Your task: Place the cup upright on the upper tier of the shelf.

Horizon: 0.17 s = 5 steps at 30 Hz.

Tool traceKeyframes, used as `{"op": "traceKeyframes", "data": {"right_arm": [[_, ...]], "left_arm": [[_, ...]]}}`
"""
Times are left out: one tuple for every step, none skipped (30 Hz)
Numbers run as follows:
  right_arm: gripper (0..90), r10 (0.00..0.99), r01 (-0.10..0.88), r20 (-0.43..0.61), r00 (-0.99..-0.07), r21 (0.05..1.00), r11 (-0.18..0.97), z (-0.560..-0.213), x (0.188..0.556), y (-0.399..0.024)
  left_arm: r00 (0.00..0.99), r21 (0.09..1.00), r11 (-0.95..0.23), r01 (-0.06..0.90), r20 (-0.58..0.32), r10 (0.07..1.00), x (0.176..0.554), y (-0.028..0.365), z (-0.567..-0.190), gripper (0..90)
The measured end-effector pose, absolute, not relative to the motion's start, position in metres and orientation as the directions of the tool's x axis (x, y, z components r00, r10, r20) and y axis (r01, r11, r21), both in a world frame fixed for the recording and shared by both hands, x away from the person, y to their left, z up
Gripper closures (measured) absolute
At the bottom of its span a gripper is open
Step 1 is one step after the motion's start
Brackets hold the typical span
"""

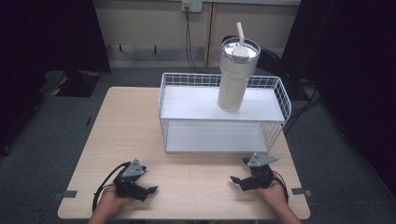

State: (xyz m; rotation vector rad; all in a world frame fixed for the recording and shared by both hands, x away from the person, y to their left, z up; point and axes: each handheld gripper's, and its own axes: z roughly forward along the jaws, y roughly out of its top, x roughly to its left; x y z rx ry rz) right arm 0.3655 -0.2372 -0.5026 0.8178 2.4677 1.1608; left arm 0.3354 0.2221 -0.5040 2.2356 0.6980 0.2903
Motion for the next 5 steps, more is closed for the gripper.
{"op": "traceKeyframes", "data": {"right_arm": [[10.0, 0.602, 0.369, -0.030, -0.798, 0.765, 0.528, -0.503, 0.366, -0.235], [9.9, 0.593, 0.367, -0.035, -0.804, 0.757, 0.541, -0.503, 0.367, -0.232], [10.0, 0.584, 0.363, -0.042, -0.810, 0.748, 0.556, -0.504, 0.367, -0.229], [9.5, 0.578, 0.357, -0.052, -0.814, 0.740, 0.569, -0.504, 0.367, -0.225], [9.8, 0.572, 0.350, -0.055, -0.818, 0.742, 0.572, -0.504, 0.367, -0.222]], "left_arm": [[0.825, 0.729, -0.561, 0.392, -0.009, 0.565, 0.335, 0.222, -0.504, 9.4], [0.825, 0.730, -0.560, 0.392, -0.009, 0.565, 0.335, 0.222, -0.504, 9.4], [0.825, 0.729, -0.561, 0.392, -0.009, 0.565, 0.335, 0.222, -0.504, 9.4], [0.825, 0.730, -0.561, 0.392, -0.009, 0.565, 0.335, 0.222, -0.504, 9.4], [0.825, 0.730, -0.560, 0.392, -0.009, 0.565, 0.335, 0.222, -0.504, 9.4]]}}
